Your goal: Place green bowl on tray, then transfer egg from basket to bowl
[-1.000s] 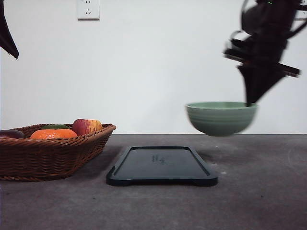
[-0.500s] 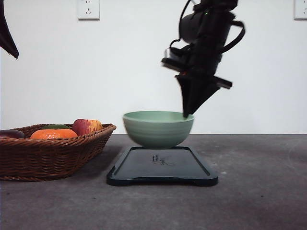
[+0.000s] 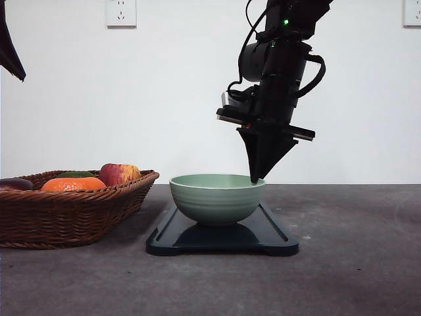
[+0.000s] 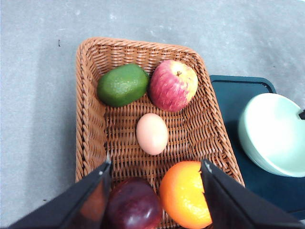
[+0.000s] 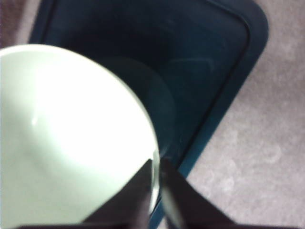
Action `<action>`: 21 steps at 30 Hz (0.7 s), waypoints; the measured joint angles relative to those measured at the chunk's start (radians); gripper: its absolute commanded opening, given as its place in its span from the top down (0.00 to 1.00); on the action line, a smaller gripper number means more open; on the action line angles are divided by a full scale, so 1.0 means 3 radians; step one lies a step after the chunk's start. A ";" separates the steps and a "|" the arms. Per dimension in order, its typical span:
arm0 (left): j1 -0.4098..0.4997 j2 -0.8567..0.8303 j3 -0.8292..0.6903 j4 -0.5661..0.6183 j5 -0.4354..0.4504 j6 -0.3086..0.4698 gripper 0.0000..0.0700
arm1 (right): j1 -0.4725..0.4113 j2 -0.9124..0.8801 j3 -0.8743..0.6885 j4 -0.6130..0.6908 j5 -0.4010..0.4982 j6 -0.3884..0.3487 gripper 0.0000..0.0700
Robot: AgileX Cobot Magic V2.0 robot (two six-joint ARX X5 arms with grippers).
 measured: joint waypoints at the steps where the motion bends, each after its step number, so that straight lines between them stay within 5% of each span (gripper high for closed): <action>1: 0.0000 0.0000 0.0000 -0.0001 0.0000 0.0000 0.47 | 0.0004 0.0000 0.0001 0.0001 -0.0001 -0.0002 0.59; 10: 0.0000 0.0000 0.0000 -0.0004 0.0000 0.0000 0.46 | 0.0009 -0.0125 0.0131 -0.0142 0.0001 -0.0023 0.56; 21: 0.0000 0.0000 0.0000 -0.0007 0.0000 0.0000 0.46 | -0.0010 -0.1269 -0.1001 0.1047 -0.0010 -0.0177 0.57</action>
